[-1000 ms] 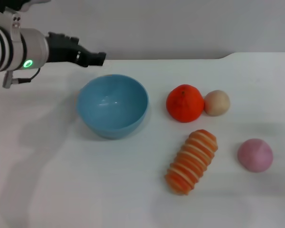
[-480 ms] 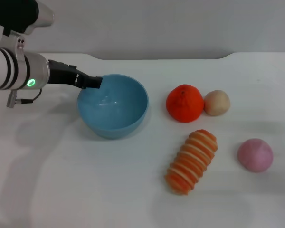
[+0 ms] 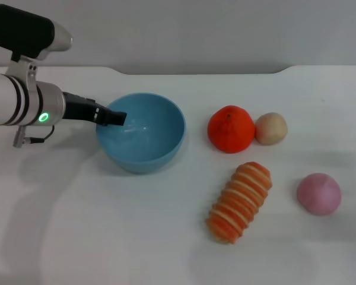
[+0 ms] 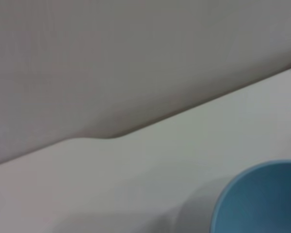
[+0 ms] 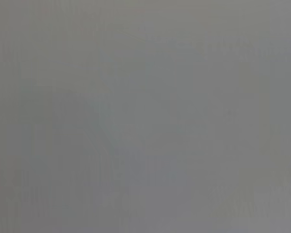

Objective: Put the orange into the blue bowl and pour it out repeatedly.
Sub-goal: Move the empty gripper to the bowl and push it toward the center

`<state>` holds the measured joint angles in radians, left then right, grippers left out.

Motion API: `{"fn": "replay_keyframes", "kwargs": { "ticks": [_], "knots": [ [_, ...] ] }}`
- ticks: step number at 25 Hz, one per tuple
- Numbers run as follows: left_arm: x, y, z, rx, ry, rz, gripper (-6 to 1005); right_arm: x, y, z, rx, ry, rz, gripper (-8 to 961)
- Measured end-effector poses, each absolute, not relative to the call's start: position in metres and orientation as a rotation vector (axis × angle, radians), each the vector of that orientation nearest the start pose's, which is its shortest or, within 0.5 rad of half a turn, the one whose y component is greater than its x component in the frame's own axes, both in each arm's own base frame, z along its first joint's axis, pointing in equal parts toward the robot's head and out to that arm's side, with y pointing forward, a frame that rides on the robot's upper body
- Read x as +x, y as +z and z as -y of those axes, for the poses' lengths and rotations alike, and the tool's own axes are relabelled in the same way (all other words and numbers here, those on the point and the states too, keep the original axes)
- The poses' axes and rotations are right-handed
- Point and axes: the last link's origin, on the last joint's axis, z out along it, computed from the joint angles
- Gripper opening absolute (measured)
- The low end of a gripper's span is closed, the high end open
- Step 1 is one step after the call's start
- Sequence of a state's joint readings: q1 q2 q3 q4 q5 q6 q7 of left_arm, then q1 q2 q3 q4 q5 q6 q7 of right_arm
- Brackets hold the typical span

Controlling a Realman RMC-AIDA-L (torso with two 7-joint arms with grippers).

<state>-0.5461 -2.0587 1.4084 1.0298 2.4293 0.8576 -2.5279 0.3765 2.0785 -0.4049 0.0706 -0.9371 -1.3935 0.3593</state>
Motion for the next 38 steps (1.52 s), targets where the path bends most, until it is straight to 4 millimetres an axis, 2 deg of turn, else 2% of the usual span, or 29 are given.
{"fn": "replay_keyframes", "kwargs": {
  "ticks": [12, 19, 27, 38],
  "knots": [
    [-0.242, -0.033, -0.403, -2.292, 0.089, 1.013, 739, 0.363, 0.014, -0.286, -1.404, 0.831, -0.661, 659],
    [-0.237, -0.036, -0.402, -2.312, 0.049, 1.036, 705, 0.363, 0.014, -0.286, -1.404, 0.831, -0.662, 659],
    [-0.23, -0.047, -0.399, -2.36, 0.1, 0.956, 666, 0.363, 0.013, -0.286, -1.404, 0.831, -0.662, 659],
    [-0.228, -0.048, -0.4, -2.366, 0.103, 0.927, 199, 0.364, 0.012, -0.283, -1.401, 0.827, -0.67, 659]
  ]
}}
